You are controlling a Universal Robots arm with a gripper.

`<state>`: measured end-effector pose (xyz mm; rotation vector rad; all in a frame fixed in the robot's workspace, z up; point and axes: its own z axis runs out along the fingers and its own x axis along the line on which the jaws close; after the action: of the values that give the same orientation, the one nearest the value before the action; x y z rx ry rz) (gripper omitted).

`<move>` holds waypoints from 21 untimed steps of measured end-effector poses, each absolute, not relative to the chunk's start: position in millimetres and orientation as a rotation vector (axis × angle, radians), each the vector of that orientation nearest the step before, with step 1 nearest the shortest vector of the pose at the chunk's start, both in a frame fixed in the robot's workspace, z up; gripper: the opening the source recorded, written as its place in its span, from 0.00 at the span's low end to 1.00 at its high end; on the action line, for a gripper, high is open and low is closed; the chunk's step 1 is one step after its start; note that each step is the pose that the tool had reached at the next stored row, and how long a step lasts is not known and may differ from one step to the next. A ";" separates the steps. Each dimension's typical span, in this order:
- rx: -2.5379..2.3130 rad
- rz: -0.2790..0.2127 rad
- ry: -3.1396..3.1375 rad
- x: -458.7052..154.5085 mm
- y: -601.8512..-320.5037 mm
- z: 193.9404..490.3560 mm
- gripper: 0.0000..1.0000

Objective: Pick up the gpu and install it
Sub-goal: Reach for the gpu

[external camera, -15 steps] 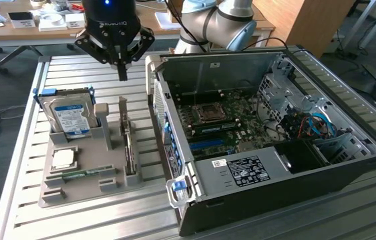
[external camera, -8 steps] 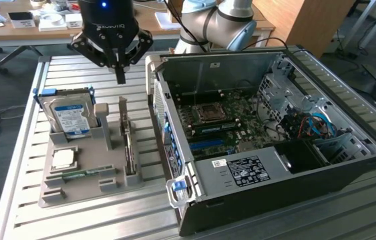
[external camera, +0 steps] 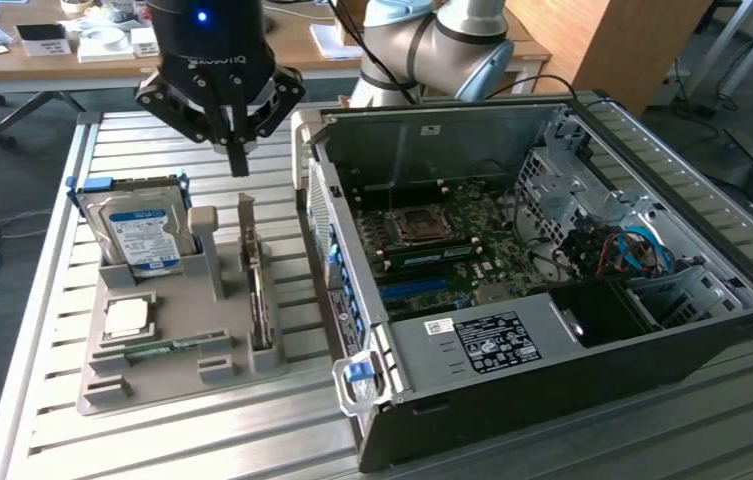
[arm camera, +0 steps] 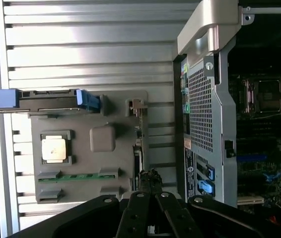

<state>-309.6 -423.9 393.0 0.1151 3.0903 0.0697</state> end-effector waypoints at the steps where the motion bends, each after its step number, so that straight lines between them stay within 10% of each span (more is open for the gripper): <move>1: 0.115 0.070 3.090 -310.1 -425.2 392.9 0.11; 21: 0.115 0.070 3.090 -318.6 -445.9 392.6 0.11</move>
<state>-318.6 -445.9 392.6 0.1151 3.0904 0.0696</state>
